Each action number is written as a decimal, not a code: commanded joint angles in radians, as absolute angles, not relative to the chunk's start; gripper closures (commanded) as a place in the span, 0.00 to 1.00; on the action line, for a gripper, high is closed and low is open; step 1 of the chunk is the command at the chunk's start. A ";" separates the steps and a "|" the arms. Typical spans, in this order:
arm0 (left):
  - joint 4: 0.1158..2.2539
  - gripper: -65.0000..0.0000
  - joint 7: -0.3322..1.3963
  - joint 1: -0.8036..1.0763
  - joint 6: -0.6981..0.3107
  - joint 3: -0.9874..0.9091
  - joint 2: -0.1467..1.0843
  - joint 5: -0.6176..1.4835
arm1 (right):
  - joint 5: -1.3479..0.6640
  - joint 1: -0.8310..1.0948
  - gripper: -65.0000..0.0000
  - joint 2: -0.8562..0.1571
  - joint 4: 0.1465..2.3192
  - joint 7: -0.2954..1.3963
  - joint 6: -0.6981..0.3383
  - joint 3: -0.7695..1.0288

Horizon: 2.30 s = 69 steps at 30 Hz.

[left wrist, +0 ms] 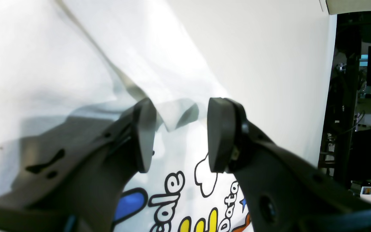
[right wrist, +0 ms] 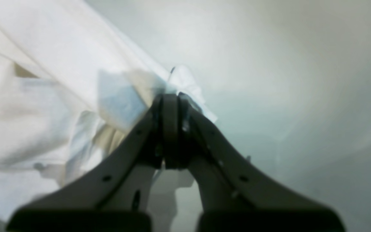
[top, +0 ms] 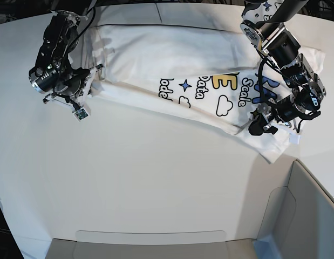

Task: Layout the t-shirt on the table in an organized manner, then fold the t-shirt properly
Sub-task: 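Lower the left gripper onto the shirt near the hem and grasp, then fold the shirt side over the print with both grippers toward the collar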

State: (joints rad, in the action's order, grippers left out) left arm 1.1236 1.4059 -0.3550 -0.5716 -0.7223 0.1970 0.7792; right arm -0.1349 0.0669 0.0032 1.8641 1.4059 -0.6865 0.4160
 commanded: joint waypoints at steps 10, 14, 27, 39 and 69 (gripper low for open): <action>1.109 0.74 1.396 -0.453 -0.568 -0.714 0.209 0.802 | -0.139 0.058 1.00 -0.004 1.883 1.396 -0.698 0.417; 1.038 0.86 1.396 -0.464 -0.568 -0.661 0.217 0.802 | -0.139 0.059 1.00 -0.004 1.885 1.396 -0.698 0.418; 1.090 0.97 1.396 -0.463 -0.568 -0.622 0.229 0.803 | -0.139 0.059 1.00 -0.005 1.885 1.396 -0.698 0.420; 1.158 1.00 1.396 -0.438 -0.567 -0.627 0.291 0.809 | -0.139 0.051 1.00 -0.005 1.885 1.396 -0.698 0.421; 1.755 1.00 1.396 -0.001 -0.565 -0.621 0.283 0.805 | -0.139 0.030 1.00 -0.005 1.880 1.396 -0.698 0.417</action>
